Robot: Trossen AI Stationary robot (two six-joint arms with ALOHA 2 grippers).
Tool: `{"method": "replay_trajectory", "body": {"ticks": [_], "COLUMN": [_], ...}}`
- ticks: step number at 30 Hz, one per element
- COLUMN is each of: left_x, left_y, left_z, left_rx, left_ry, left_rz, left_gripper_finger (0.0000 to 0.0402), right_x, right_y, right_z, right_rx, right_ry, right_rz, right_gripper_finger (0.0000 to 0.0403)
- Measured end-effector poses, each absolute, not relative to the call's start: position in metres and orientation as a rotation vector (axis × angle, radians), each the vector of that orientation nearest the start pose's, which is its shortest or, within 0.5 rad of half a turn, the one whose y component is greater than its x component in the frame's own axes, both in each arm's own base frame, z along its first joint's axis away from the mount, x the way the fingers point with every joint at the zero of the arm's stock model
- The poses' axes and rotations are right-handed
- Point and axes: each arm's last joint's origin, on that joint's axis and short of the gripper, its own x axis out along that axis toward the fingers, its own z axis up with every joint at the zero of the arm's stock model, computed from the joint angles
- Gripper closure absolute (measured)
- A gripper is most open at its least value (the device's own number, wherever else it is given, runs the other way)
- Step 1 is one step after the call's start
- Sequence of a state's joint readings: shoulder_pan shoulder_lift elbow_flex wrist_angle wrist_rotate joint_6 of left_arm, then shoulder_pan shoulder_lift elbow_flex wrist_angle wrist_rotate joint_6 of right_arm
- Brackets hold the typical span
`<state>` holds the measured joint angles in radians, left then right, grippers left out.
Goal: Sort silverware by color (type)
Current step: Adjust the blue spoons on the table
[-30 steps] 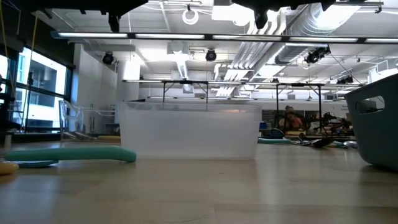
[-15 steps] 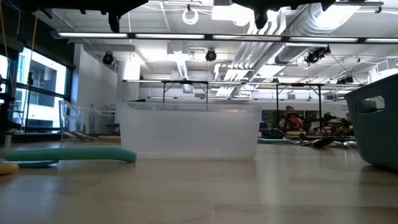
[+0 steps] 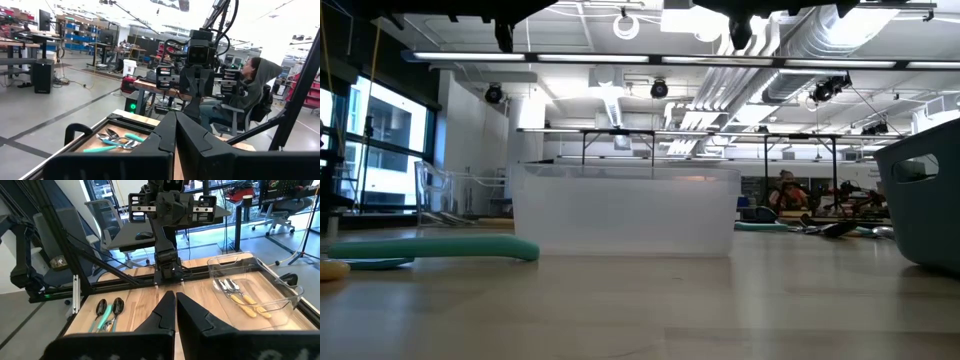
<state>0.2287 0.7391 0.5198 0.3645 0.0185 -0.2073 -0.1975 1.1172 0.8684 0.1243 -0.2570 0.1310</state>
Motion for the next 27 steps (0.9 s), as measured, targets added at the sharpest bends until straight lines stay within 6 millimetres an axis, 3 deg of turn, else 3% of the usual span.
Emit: {"method": "replay_trajectory", "body": {"ticks": [5, 14, 22, 25, 27], "left_x": [0.168, 0.168, 0.168, 0.168, 0.168], "left_y": [0.039, 0.039, 0.039, 0.039, 0.039], "left_z": [0.301, 0.301, 0.301, 0.301, 0.301], "left_rx": [-0.198, -0.207, -0.215, -0.215, -0.215], "left_ry": [-0.166, -0.167, -0.168, -0.168, -0.168], "left_rz": [0.193, 0.193, 0.192, 0.192, 0.192], "left_gripper_finger": [0.0401, 0.0401, 0.0401, 0.0401, 0.0401], "right_x": [0.248, 0.248, 0.248, 0.246, 0.241], "right_y": [-0.043, -0.045, -0.046, -0.050, -0.057], "right_z": [0.327, 0.325, 0.325, 0.328, 0.334], "right_rx": [0.166, 0.193, 0.220, 0.286, 0.308], "right_ry": [0.124, 0.140, 0.138, 0.167, 0.220], "right_rz": [0.026, -0.050, -0.069, -0.241, -0.459], "right_gripper_finger": [0.0374, 0.0257, 0.0240, 0.0242, 0.0245]}}
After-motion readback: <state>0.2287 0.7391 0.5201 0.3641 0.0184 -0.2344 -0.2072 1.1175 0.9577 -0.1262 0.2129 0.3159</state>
